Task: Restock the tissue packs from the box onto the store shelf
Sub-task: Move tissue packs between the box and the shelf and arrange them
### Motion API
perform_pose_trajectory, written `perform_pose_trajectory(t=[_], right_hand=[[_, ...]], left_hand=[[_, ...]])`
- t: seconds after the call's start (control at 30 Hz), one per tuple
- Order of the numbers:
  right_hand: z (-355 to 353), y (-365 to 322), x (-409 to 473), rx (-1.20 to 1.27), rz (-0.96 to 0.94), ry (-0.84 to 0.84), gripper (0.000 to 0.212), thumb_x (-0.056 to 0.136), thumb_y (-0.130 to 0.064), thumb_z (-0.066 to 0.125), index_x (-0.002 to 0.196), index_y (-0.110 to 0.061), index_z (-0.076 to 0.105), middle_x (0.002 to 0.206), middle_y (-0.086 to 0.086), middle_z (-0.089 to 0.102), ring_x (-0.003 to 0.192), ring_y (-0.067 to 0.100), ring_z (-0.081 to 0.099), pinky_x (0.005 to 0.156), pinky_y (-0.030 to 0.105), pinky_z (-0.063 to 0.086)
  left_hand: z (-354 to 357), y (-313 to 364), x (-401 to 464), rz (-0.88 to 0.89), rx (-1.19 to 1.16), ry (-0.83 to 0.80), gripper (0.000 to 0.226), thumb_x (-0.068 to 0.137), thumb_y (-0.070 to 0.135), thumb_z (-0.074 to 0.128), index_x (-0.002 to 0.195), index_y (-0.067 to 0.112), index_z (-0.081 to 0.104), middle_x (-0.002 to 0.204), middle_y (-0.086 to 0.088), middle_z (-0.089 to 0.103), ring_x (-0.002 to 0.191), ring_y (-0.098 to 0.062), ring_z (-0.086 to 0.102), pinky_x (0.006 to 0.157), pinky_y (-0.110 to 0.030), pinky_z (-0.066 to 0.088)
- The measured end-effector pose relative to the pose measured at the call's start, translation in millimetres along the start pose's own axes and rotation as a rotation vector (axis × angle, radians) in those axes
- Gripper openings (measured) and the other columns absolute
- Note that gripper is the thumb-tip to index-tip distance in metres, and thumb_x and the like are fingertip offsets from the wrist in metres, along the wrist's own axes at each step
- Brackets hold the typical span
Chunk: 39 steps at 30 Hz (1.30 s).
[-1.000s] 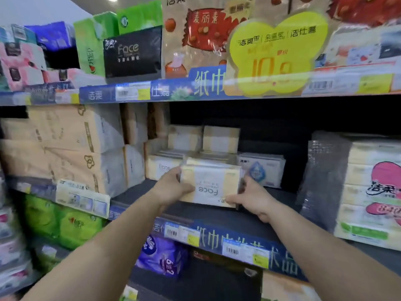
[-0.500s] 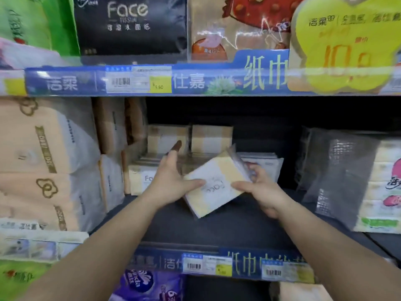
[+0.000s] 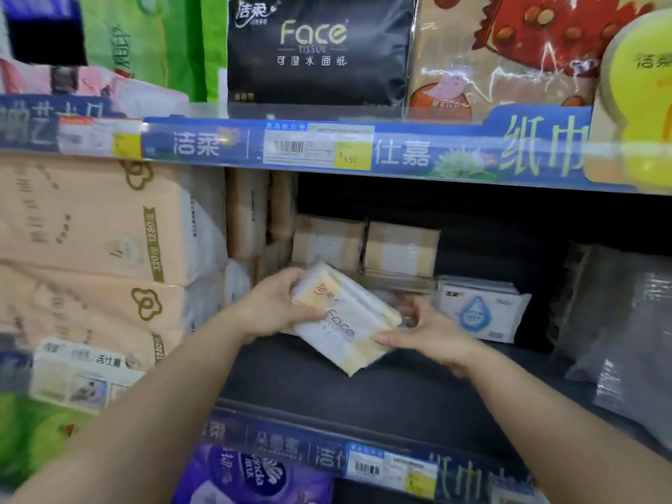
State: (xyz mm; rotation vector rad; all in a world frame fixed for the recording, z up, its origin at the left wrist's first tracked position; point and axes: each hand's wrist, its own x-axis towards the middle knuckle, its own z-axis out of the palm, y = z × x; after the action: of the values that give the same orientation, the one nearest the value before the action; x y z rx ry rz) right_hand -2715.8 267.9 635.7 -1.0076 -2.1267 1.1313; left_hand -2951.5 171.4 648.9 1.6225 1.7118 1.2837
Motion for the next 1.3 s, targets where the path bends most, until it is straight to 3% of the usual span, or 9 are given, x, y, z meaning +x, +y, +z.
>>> perform_pose_trajectory(t=[0.1, 0.2, 0.33, 0.43, 0.5, 0.73, 0.97, 1.2, 1.3], right_hand=[[13, 18, 1, 0.051, 0.098, -0.145, 0.078, 0.064, -0.024, 0.087, 0.13, -0.021, 0.045, 0.114, -0.007, 0.064, 0.101, 0.006, 0.063, 0.086, 0.019, 0.05], [32, 28, 11, 0.023, 0.126, -0.102, 0.065, 0.065, -0.026, 0.086, 0.119, -0.01, 0.053, 0.106, 0.004, 0.069, 0.083, 0.014, 0.065, 0.084, 0.031, 0.054], [39, 27, 12, 0.004, 0.131, -0.023, 0.044, 0.077, -0.019, 0.079, 0.111, -0.009, 0.054, 0.086, 0.009, 0.065, 0.058, 0.015, 0.055, 0.062, 0.025, 0.049], [46, 23, 14, 0.024, 0.143, 0.0, 0.044, 0.081, -0.017, 0.076, 0.115, -0.007, 0.05, 0.078, 0.007, 0.063, 0.052, 0.013, 0.054, 0.046, 0.017, 0.042], [57, 20, 20, 0.056, 0.156, 0.021, 0.051, 0.081, -0.016, 0.075, 0.121, -0.007, 0.046, 0.083, 0.009, 0.063, 0.051, 0.012, 0.056, 0.041, 0.018, 0.04], [98, -6, 33, 0.268, 0.079, 0.082, 0.011, 0.091, -0.023, 0.062, 0.099, -0.018, 0.056, 0.068, 0.003, 0.06, 0.057, 0.015, 0.056, 0.054, 0.023, 0.044], [115, -4, 44, 0.094, 0.079, 0.171, 0.021, 0.094, -0.039, 0.053, 0.092, -0.018, 0.058, 0.07, -0.002, 0.06, 0.066, 0.016, 0.059, 0.08, 0.038, 0.052], [103, -4, 29, 0.347, 0.175, 0.187, 0.073, 0.086, -0.035, 0.069, 0.145, -0.013, 0.032, 0.094, 0.003, 0.063, 0.068, 0.013, 0.056, 0.07, 0.026, 0.052], [87, 1, 10, 0.314, 0.193, 0.209, 0.074, 0.085, -0.036, 0.069, 0.146, -0.016, 0.032, 0.12, 0.005, 0.054, 0.073, 0.013, 0.056, 0.066, 0.023, 0.051]], left_hand=[[12, -37, -7, -0.133, -0.415, 0.026, 0.047, 0.077, 0.007, 0.074, 0.121, 0.008, 0.056, 0.118, -0.011, 0.068, 0.107, -0.022, 0.066, 0.094, -0.034, 0.053], [24, -58, -9, -0.219, -0.419, -0.034, 0.039, 0.082, 0.006, 0.07, 0.119, 0.009, 0.061, 0.118, -0.01, 0.069, 0.107, -0.021, 0.067, 0.096, -0.033, 0.052], [23, -62, -6, -0.276, -0.294, 0.043, 0.059, 0.074, 0.015, 0.08, 0.128, 0.012, 0.055, 0.12, -0.005, 0.067, 0.107, -0.019, 0.066, 0.101, -0.041, 0.049], [29, -54, -14, -0.259, -0.106, 0.397, 0.081, 0.073, 0.016, 0.08, 0.14, 0.013, 0.035, 0.132, -0.004, 0.051, 0.116, -0.023, 0.056, 0.098, -0.041, 0.049], [33, -50, -25, -0.15, 0.083, 0.566, 0.065, 0.073, 0.018, 0.078, 0.127, 0.019, 0.041, 0.122, -0.003, 0.051, 0.109, -0.022, 0.055, 0.092, -0.037, 0.049], [25, -48, -38, -0.118, 0.379, 0.301, 0.067, 0.087, 0.025, 0.063, 0.144, 0.037, 0.029, 0.137, -0.004, 0.033, 0.124, -0.021, 0.045, 0.102, -0.026, 0.035], [20, -52, -39, -0.124, 0.434, 0.251, 0.071, 0.087, 0.029, 0.062, 0.147, 0.035, 0.025, 0.14, -0.005, 0.03, 0.129, -0.023, 0.036, 0.107, -0.026, 0.03], [31, -41, -37, -0.093, 0.453, 0.295, 0.066, 0.083, 0.037, 0.066, 0.141, 0.029, 0.035, 0.132, -0.004, 0.034, 0.125, -0.024, 0.038, 0.102, -0.028, 0.034], [45, -24, -38, -0.057, 0.462, 0.273, 0.067, 0.082, 0.039, 0.066, 0.14, 0.026, 0.036, 0.131, -0.007, 0.036, 0.125, -0.027, 0.038, 0.103, -0.03, 0.032]])
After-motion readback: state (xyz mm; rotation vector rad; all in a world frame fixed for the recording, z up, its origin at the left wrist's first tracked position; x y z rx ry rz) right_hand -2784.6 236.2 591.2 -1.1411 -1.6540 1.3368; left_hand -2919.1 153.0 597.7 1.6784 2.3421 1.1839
